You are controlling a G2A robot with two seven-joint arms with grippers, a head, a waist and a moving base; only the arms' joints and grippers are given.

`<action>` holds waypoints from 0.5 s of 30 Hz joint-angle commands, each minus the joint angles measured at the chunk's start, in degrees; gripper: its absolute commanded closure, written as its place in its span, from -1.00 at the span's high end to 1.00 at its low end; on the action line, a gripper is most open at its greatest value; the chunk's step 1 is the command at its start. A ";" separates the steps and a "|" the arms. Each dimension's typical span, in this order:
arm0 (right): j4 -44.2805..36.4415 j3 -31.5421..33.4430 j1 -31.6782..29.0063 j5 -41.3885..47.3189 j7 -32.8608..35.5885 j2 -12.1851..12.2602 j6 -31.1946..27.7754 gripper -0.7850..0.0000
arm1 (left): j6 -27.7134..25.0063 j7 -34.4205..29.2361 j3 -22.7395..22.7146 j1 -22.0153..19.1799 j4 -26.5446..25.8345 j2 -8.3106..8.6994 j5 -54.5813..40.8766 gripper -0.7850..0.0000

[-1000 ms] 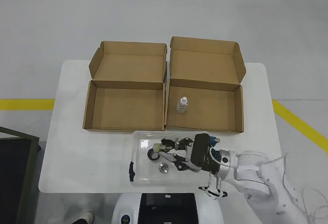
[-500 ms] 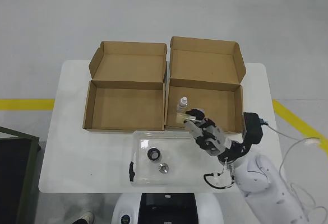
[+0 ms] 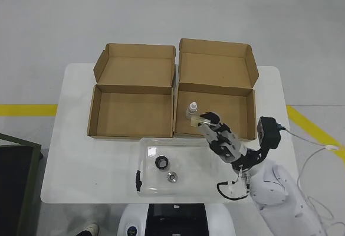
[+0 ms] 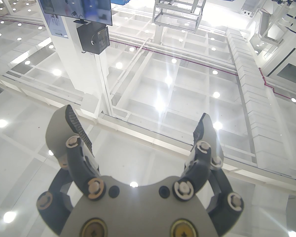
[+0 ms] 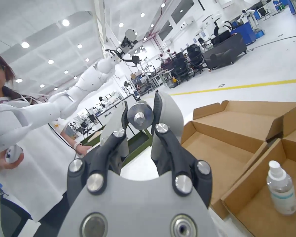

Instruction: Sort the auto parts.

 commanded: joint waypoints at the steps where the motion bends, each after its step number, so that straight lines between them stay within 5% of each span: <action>1: 0.08 -0.36 -0.17 -1.28 1.17 -0.09 1.80 -1.00 | 0.00 0.00 0.00 0.00 0.00 0.00 0.00 1.00; 15: -0.92 1.91 1.98 -23.26 17.56 0.15 21.96 -1.00 | 0.00 0.00 0.00 0.00 0.00 0.00 0.00 1.00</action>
